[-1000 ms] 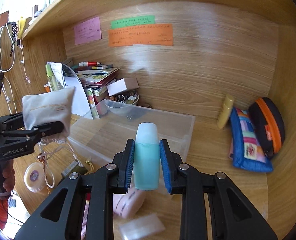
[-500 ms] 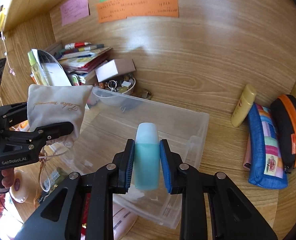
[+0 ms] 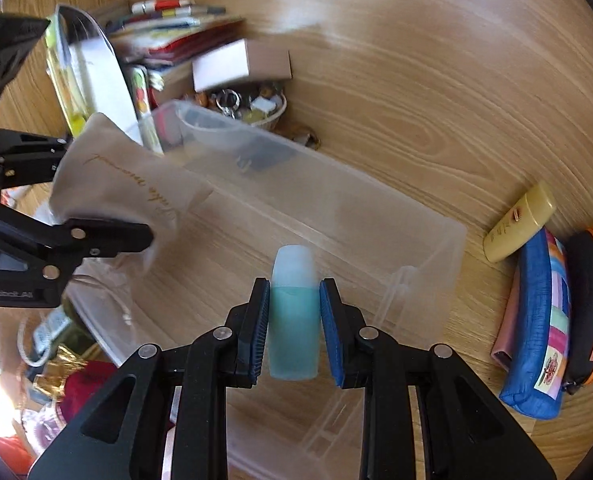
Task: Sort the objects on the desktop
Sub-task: 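Carry the pouch and teal bottle over the clear box and release both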
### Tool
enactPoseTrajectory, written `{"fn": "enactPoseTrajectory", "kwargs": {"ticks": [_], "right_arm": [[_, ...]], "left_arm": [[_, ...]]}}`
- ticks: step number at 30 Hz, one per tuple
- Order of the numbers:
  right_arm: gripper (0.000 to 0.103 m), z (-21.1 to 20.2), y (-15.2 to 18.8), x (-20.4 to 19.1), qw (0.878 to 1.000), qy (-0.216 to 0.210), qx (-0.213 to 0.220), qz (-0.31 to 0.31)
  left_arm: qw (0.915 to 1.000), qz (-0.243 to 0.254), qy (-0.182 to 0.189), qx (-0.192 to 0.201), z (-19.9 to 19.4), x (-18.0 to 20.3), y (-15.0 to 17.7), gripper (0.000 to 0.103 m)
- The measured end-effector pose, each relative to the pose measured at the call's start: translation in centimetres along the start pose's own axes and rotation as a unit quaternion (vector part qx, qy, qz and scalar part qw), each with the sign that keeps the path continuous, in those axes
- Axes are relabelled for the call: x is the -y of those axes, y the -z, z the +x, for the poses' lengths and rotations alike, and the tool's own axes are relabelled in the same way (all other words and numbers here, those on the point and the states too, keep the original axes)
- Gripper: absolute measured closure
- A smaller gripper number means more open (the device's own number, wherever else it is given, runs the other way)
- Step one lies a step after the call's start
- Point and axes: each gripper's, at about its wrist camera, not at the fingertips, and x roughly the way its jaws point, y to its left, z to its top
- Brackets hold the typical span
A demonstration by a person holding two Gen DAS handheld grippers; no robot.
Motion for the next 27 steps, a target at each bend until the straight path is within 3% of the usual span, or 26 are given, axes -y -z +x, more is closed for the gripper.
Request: {"fn": "enactPoseTrajectory", "kwargs": {"ticks": [7, 14, 20, 23, 27], "right_arm": [[0.08, 1.2, -0.2, -0.1, 1.0, -0.009, -0.027, -0.003], [0.079, 0.9, -0.1, -0.2, 1.0, -0.004, -0.027, -0.006], [0.062, -0.6, -0.2, 0.0, 1.0, -0.006, -0.003, 0.007], [0.05, -2.3, -0.1, 0.1, 1.0, -0.002, 0.017, 0.014], [0.035, -4.8, 0.2, -0.3, 0.999, 0.007, 0.048, 0.02]], "left_arm": [[0.9998, 0.014, -0.004, -0.011, 0.8, -0.2, -0.3, 0.052], [0.9999, 0.007, -0.002, 0.009, -0.2, -1.3, -1.2, 0.039], [0.9991, 0.009, -0.018, 0.037, -2.1, -1.5, -0.9, 0.029], [0.9974, 0.007, -0.039, 0.06, -3.2, -1.5, -0.7, 0.027], [0.9949, 0.004, -0.051, 0.087, -5.6, -1.2, -0.2, 0.018]]}}
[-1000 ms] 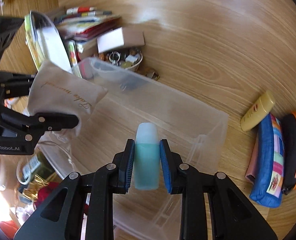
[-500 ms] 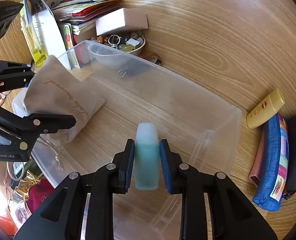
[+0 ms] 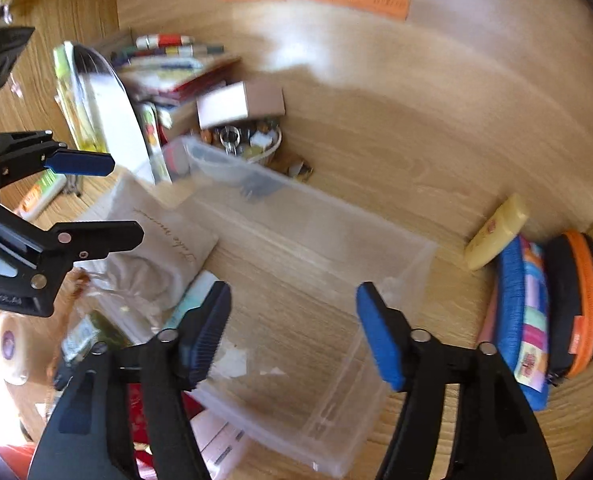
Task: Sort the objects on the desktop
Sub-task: 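Carry the pouch and teal bottle over the clear box and release both, then move both grippers back toward the remaining items on the desk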
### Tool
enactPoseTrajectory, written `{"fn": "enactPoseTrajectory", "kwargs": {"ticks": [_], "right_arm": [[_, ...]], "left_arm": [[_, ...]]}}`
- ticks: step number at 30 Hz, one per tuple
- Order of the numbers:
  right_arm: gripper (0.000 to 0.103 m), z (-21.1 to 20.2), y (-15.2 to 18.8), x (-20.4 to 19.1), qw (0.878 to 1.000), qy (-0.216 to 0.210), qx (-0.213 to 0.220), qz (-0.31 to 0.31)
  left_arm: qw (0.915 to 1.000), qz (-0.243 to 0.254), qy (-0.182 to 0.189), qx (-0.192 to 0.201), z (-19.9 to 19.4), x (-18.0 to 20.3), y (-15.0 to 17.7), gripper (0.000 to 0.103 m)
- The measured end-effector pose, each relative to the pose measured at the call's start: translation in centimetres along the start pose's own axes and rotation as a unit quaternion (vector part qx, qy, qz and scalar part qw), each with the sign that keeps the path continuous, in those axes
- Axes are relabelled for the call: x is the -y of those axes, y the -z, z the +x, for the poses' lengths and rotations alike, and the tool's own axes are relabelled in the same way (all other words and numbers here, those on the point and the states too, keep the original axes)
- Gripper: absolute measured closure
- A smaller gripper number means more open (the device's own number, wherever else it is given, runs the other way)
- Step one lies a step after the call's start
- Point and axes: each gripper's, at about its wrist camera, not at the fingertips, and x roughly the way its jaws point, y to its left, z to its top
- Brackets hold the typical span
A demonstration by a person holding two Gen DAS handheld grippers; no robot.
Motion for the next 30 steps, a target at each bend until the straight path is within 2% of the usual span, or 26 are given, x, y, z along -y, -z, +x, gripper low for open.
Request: {"fn": "enactPoseTrajectory", "kwargs": {"ticks": [2, 4, 5, 8, 10, 11, 19, 23, 30], "right_arm": [[0.029, -1.4, 0.2, 0.0, 1.0, 0.009, 0.016, 0.001], [0.021, -3.7, 0.4, -0.6, 0.999, 0.032, 0.043, -0.004], [0.02, -3.7, 0.4, -0.6, 0.999, 0.032, 0.043, -0.004], [0.017, -6.0, 0.8, -1.2, 0.997, 0.051, 0.065, -0.009], [0.007, -7.2, 1.3, -1.4, 0.995, 0.057, 0.077, -0.011], [0.005, -8.0, 1.8, -1.5, 0.994, 0.061, 0.085, -0.01], [0.004, -11.2, 5.6, -2.8, 0.99, 0.079, 0.112, -0.019], [0.002, -12.1, 7.0, -2.9, 0.99, 0.073, 0.118, -0.01], [0.0, -12.0, 9.7, -2.9, 0.992, 0.076, 0.101, 0.006]], "left_arm": [[0.9999, 0.0, -0.008, 0.013, -1.5, 0.1, 0.1, 0.017], [0.9997, 0.001, -0.013, 0.023, -2.7, 0.3, 0.2, 0.011], [0.9995, 0.001, -0.014, 0.029, -3.3, 0.3, 0.2, 0.008], [0.9987, 0.0, -0.018, 0.047, -5.3, 0.5, 1.0, 0.008], [0.9983, -0.002, -0.019, 0.054, -6.5, 0.6, 1.7, 0.007], [0.9981, -0.003, -0.02, 0.058, -6.9, 0.6, 2.0, 0.007], [0.9964, -0.011, -0.043, 0.072, -9.5, 1.1, 6.0, 0.007], [0.996, -0.023, -0.052, 0.069, -9.6, 1.2, 7.6, 0.007], [0.9956, -0.039, -0.062, 0.058, -9.7, 0.8, 10.6, 0.007]]}}
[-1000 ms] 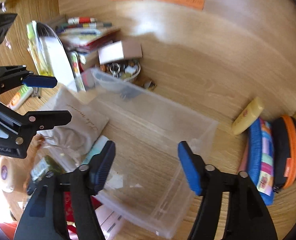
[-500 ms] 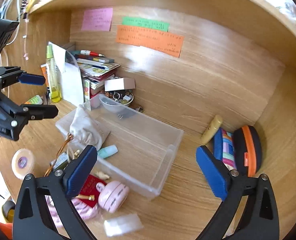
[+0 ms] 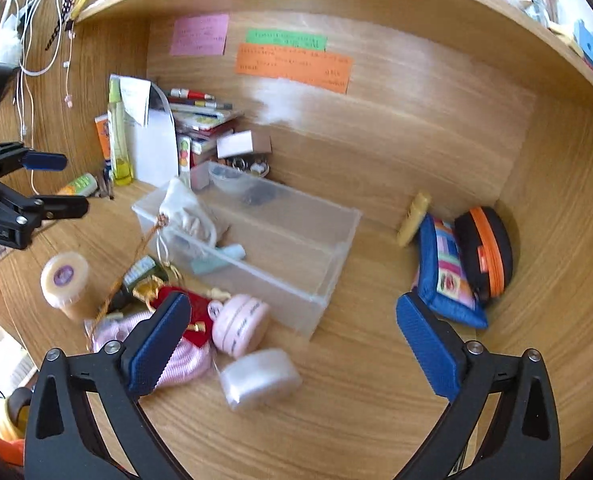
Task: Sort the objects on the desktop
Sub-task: 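Move both grippers back toward the remaining items on the desk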
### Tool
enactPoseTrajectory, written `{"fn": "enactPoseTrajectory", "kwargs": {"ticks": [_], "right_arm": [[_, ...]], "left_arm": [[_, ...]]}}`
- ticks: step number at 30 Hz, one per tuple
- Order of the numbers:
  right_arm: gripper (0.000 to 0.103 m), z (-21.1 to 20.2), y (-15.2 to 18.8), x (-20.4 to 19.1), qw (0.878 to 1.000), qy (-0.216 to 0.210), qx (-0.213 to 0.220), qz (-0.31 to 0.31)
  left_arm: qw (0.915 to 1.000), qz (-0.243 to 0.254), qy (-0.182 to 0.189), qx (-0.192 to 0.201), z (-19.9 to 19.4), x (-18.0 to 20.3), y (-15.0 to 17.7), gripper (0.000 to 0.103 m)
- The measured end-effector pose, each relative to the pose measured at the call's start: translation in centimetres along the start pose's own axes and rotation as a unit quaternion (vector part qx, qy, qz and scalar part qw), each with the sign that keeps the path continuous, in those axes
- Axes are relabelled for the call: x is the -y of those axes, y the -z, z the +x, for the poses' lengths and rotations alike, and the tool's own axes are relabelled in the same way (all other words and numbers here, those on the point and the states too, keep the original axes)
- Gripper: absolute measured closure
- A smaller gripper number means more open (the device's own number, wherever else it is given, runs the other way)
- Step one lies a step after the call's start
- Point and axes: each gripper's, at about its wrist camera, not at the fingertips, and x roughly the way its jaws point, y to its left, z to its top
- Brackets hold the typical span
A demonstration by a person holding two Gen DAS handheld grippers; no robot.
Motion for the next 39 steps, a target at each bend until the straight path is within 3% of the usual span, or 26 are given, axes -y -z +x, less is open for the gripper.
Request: {"fn": "enactPoseTrajectory", "kwargs": {"ticks": [13, 19, 29, 34, 39], "right_arm": [[0.0, -0.6, 3.6, 0.2, 0.999, 0.028, -0.021, 0.005], [0.0, 0.4, 5.4, 0.4, 0.999, 0.018, -0.044, 0.02], [0.0, 4.4, 6.9, -0.2, 0.994, -0.037, -0.098, 0.037], [0.0, 6.1, 6.8, -0.7, 0.993, -0.028, -0.109, 0.024], [0.002, 6.8, 6.6, -0.3, 0.993, -0.036, -0.105, 0.026]], "left_arm": [[0.9982, -0.052, 0.02, -0.023, 0.4, -2.0, 4.6, 0.007], [0.9953, -0.075, 0.031, -0.053, 1.7, -2.1, 7.2, 0.007], [0.9911, -0.086, 0.055, -0.085, 3.7, -1.0, 9.1, 0.006], [0.9859, -0.106, 0.052, -0.119, 6.5, -1.2, 9.5, 0.006], [0.9855, -0.127, 0.041, -0.105, 7.1, -1.6, 9.3, 0.006]]}}
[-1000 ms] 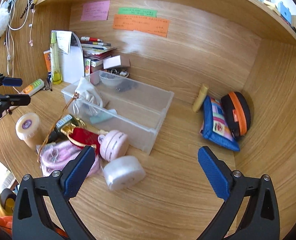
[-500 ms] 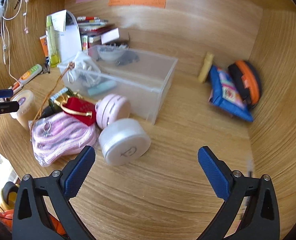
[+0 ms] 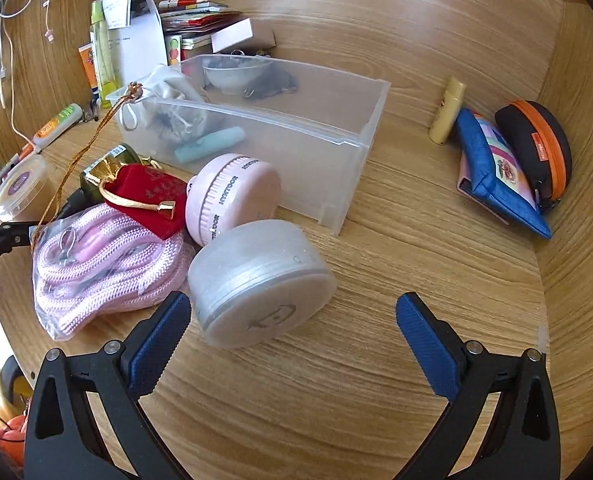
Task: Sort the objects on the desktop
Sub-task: 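Grasp the cream tub with the left gripper while the right grasps the white round container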
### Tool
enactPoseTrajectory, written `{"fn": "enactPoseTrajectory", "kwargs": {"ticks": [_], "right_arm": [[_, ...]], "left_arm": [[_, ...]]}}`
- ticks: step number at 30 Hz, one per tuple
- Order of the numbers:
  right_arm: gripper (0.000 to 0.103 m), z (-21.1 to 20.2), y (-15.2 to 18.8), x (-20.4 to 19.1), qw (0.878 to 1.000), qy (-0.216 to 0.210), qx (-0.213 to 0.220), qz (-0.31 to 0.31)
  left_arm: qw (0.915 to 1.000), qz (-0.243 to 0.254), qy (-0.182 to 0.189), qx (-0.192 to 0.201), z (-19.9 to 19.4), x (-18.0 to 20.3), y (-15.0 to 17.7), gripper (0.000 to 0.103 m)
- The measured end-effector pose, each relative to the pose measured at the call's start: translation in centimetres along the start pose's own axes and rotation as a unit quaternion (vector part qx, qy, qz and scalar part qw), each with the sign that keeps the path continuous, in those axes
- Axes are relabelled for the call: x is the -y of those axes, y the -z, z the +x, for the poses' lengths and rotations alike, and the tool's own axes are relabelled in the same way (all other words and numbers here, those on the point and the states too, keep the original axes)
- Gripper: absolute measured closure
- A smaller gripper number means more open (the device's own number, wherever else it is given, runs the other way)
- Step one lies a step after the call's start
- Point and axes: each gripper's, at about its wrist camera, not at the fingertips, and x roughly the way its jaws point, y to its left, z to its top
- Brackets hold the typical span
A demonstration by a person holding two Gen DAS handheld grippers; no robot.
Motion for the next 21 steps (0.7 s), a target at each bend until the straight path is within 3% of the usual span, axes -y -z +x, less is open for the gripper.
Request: {"fn": "enactPoseTrajectory", "kwargs": {"ticks": [3, 7, 12, 16, 18, 21], "right_arm": [[0.004, 0.2, -0.1, 0.3, 1.0, -0.015, 0.002, 0.008], [0.018, 0.5, -0.3, -0.1, 0.999, -0.032, 0.001, 0.007], [0.035, 1.3, -0.4, -0.9, 0.999, -0.044, -0.009, -0.006], [0.035, 1.5, -0.3, -1.0, 0.999, -0.045, -0.009, -0.008], [0.035, 1.4, -0.2, -1.0, 0.999, -0.043, -0.007, -0.008], [0.035, 1.2, -0.1, -0.9, 0.999, -0.042, -0.003, -0.009]], "left_arm": [[0.9997, 0.003, -0.015, 0.021, -0.1, 0.3, 0.0, 0.006], [0.9987, 0.01, -0.034, 0.036, 0.0, 0.6, -0.1, 0.007], [0.9982, 0.013, -0.035, 0.048, 0.0, 0.9, -0.4, 0.021], [0.9977, 0.021, -0.032, 0.056, 0.1, 1.4, -0.5, 0.03], [0.9977, 0.022, -0.028, 0.058, 0.2, 1.6, -0.5, 0.04], [0.9969, 0.023, -0.037, 0.066, 0.2, 1.8, -0.4, 0.04]]}}
